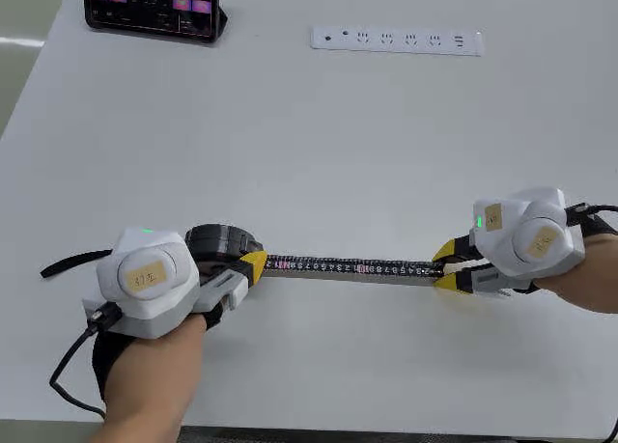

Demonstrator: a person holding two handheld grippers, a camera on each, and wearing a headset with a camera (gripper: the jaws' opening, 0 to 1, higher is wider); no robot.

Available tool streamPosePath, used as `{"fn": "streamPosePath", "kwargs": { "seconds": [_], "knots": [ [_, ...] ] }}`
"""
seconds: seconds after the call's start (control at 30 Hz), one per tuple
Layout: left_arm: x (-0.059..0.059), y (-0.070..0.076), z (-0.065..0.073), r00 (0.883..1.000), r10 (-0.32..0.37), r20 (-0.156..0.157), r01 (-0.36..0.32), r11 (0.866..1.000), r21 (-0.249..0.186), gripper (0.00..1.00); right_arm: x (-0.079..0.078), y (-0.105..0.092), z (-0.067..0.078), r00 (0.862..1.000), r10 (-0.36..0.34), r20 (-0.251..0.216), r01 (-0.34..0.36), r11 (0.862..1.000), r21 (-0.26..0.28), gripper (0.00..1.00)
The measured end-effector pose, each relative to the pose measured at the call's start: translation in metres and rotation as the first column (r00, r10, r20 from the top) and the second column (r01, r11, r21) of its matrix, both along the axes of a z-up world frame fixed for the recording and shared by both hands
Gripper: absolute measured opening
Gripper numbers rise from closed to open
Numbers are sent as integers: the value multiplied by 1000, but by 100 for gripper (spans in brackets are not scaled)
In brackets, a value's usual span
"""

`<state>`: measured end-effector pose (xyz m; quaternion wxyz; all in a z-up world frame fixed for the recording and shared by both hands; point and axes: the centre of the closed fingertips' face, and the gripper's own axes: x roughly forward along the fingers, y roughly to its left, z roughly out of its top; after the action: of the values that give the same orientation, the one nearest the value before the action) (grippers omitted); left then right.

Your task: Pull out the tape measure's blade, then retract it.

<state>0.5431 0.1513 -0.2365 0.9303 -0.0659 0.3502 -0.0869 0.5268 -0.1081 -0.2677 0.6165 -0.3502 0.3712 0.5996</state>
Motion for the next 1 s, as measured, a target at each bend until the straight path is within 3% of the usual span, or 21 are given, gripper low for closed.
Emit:
{"fn": "streamPosePath", "kwargs": {
  "seconds": [1.0],
  "knots": [
    [-2,0,0,1000,0,0,0,999,-35,56,3,28,0,1000,23,-19,-22,999,37,11]
  ]
}}
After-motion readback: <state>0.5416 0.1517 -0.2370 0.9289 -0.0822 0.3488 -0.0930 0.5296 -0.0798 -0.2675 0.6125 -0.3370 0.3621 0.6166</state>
